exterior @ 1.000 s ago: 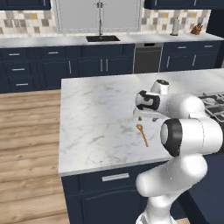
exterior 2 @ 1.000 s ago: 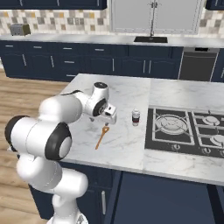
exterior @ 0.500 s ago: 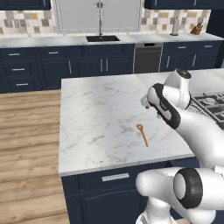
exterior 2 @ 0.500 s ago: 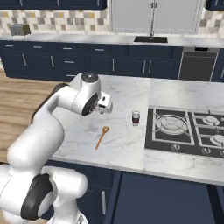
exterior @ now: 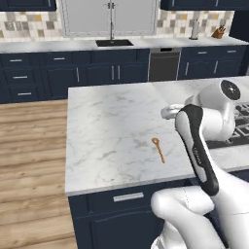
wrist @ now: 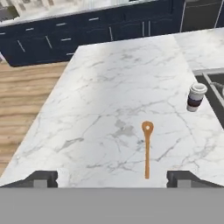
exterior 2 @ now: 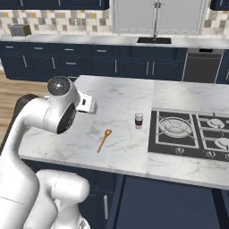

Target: Pick the wooden spoon from the drawer and place it on the counter.

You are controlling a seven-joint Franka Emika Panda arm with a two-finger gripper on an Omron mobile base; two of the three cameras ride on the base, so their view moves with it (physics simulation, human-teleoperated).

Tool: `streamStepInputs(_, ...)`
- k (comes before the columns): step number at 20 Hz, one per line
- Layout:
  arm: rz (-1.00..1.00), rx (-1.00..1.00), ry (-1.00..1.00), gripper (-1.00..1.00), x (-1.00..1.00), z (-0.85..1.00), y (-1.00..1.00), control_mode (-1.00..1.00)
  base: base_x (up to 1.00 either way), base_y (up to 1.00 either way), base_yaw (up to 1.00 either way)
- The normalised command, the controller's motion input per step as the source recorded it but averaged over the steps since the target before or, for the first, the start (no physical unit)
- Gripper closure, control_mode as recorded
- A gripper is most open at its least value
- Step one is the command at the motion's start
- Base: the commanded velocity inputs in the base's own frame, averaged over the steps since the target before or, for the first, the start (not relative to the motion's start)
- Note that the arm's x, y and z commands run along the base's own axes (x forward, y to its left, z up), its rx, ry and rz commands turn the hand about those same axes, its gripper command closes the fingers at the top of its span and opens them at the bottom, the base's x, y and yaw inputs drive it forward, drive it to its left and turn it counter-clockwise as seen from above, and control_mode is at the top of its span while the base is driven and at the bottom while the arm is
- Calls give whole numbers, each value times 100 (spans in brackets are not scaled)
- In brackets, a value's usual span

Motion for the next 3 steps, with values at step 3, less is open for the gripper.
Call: streamStepInputs(3,4,11,0,-100,-100,6,0,-100,0,0,0)
